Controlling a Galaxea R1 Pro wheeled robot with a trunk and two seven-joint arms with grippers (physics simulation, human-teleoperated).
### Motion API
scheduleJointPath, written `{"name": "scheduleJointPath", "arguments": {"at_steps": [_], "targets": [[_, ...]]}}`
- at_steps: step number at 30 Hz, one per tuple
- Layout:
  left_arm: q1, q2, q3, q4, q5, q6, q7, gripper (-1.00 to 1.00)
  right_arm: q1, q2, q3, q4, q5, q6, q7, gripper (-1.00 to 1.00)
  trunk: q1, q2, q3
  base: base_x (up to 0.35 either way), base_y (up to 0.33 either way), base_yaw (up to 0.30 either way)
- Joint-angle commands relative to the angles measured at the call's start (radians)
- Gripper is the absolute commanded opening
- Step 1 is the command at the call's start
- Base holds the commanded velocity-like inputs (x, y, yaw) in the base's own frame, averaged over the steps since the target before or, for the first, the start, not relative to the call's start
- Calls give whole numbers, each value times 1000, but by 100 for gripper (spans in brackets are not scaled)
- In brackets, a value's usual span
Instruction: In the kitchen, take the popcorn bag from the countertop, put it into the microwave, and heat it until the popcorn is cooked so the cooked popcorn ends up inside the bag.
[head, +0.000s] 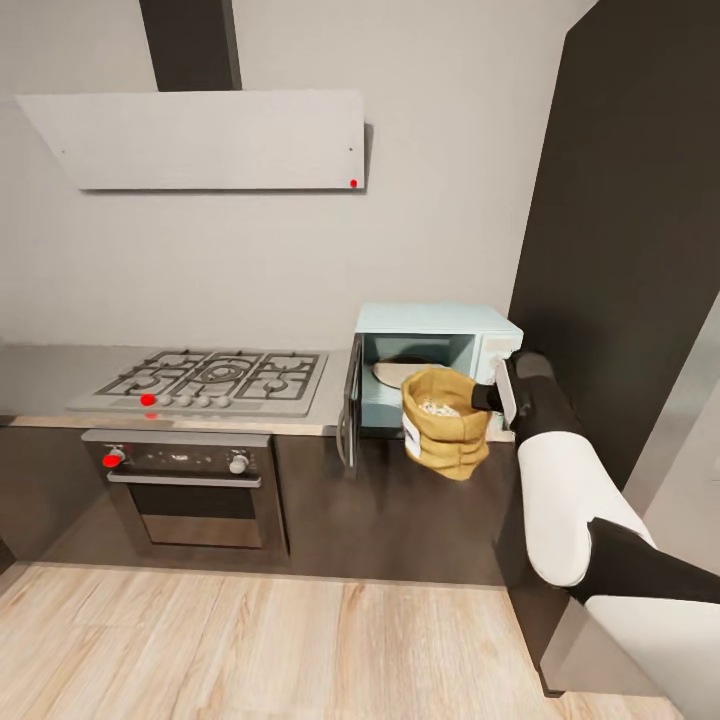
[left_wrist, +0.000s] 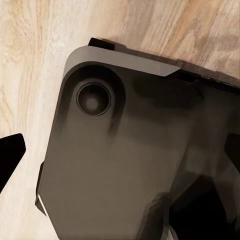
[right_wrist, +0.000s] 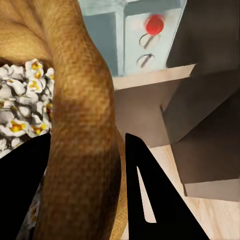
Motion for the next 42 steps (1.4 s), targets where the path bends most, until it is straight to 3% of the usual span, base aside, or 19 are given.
{"name": "scheduleJointPath", "arguments": {"at_steps": [1,11,34,42], "targets": [[0,0,2,-3,5,6,3,100,-8,1,-4,0,-2,2,-6,-100,0,-1,-1,0,0,0],[0,0,2,-4,5,6,3,100,-73,14,-4,1,-4,2,-6,-100,0,-1,-1,0,0,0],[0,0,2,-2,6,7,3,100,-76,16,-6,41,-7,2,-5,-100,0,-1,-1,2,0,0],[0,0,1,-2,6,7,3,100,-76,17,-2,41,-4,2,-7,-100,0,-1,-1,211,0,0]]}}
